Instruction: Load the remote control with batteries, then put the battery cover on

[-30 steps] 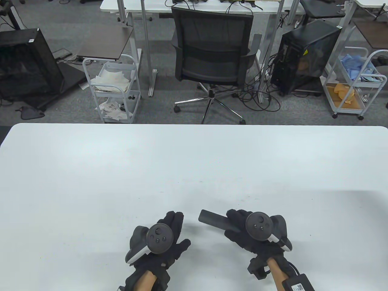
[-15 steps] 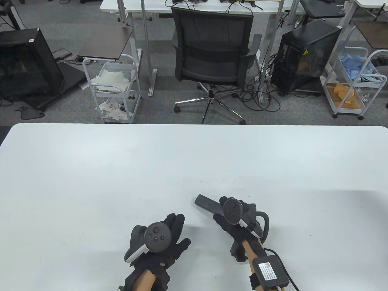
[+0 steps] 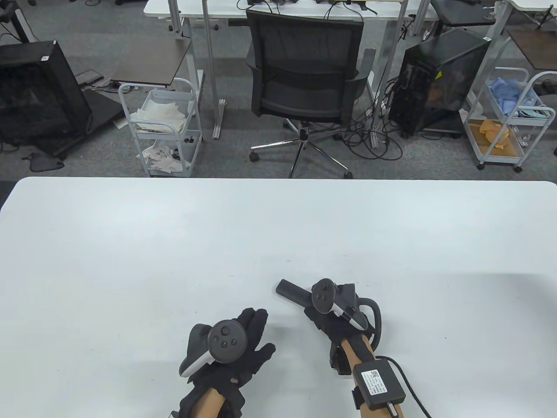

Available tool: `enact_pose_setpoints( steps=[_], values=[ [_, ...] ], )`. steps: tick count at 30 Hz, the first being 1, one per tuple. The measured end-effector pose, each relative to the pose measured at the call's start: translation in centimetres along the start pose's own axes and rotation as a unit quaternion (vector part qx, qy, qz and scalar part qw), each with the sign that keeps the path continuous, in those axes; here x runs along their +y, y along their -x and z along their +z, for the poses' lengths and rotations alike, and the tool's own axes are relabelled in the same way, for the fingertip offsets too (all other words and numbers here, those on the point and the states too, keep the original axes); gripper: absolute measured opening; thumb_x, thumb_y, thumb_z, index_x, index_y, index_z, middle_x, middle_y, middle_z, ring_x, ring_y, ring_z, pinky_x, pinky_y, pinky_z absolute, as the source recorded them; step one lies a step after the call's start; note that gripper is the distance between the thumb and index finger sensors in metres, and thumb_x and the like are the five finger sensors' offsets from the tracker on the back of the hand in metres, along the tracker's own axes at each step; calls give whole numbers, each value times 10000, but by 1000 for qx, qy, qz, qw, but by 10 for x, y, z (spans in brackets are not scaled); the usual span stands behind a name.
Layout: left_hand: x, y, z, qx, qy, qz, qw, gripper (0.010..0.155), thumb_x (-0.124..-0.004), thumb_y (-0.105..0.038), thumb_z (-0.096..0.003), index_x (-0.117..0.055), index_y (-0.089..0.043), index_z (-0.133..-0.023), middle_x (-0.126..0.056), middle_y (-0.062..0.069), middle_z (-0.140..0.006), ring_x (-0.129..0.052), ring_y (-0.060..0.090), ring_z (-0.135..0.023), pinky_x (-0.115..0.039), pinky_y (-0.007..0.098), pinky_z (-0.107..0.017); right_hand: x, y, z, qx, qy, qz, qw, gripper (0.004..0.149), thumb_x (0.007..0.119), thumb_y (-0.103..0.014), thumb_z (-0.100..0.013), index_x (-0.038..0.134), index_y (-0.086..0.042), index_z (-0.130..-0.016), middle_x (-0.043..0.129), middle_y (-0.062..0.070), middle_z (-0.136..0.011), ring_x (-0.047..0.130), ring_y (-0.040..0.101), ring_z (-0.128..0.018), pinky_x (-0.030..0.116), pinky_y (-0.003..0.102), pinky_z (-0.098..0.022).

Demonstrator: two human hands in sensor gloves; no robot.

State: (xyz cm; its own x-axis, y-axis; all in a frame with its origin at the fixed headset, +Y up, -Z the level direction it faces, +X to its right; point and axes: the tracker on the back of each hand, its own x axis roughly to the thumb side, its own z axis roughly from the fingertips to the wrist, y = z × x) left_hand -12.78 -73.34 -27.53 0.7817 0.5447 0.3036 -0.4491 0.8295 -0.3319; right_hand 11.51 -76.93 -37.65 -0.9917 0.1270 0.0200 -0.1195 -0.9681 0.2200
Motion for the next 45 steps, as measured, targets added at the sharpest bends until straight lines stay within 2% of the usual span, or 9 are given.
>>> enact_pose_setpoints(
  steps=[4,8,12,16,20,23,27,33,45],
  values=[
    [0,1,0,-1,0,2,1000,746,-723,-452,-614,-329,-168,-1180,-299,212,-1216,-505,428,-1058,-462,672,-757,-8,10,7,-11,39,-37,998,699,791,-577,-457,616,-302,-1076,698,-1,-1107,712,230,-969,555,554,-795],
    [0,1,-1,3,6,5,1000,743,-721,-453,-615,-330,-170,-1180,-307,213,-1216,-504,431,-1058,-461,673,-756,-22,27,22,-30,50,-97,994,703,793,-564,-461,615,-277,-1077,679,31,-1118,694,260,-975,544,570,-786],
    [0,2,0,3,7,5,1000,742,-720,-453,-615,-333,-168,-1180,-313,215,-1215,-507,432,-1056,-460,675,-756,-33,41,44,-55,70,-149,985,698,794,-558,-465,619,-268,-1076,674,40,-1121,690,269,-975,538,577,-783],
    [0,3,0,5,5,7,1000,738,-720,-451,-615,-340,-169,-1181,-330,215,-1214,-519,433,-1052,-464,674,-755,-43,50,73,-85,100,-166,977,697,792,-559,-467,621,-265,-1076,673,46,-1122,690,270,-977,537,579,-782],
    [0,5,-1,9,9,7,1000,733,-717,-452,-616,-346,-170,-1181,-342,215,-1213,-526,433,-1050,-466,675,-754,-45,58,96,-102,124,-182,970,696,789,-561,-471,625,-261,-1078,677,50,-1122,692,277,-976,537,582,-781],
    [0,5,-1,9,12,9,1000,729,-715,-452,-617,-350,-170,-1181,-358,219,-1210,-533,434,-1046,-469,674,-753,-39,63,106,-104,137,-194,966,694,785,-564,-473,624,-262,-1077,684,50,-1117,698,274,-971,542,581,-778],
    [-1,6,-2,8,16,12,1000,725,-711,-454,-618,-356,-170,-1182,-367,216,-1210,-539,432,-1045,-471,674,-753,-30,67,107,-106,113,-208,966,685,781,-557,-477,631,-251,-1072,696,58,-1103,707,281,-957,547,578,-773],
    [-5,9,-6,16,29,8,999,714,-705,-453,-619,-362,-176,-1181,-381,212,-1208,-546,427,-1042,-471,671,-754,-28,69,108,-104,123,-189,969,684,777,-557,-476,632,-251,-1071,701,59,-1099,713,277,-954,554,574,-770],
    [-8,14,-3,24,37,9,999,709,-696,-454,-619,-365,-177,-1181,-399,209,-1205,-564,421,-1035,-485,666,-751,-24,63,106,-112,109,-178,972,680,763,-567,-481,624,-265,-1074,685,51,-1113,702,271,-966,548,569,-777]
  ],
)
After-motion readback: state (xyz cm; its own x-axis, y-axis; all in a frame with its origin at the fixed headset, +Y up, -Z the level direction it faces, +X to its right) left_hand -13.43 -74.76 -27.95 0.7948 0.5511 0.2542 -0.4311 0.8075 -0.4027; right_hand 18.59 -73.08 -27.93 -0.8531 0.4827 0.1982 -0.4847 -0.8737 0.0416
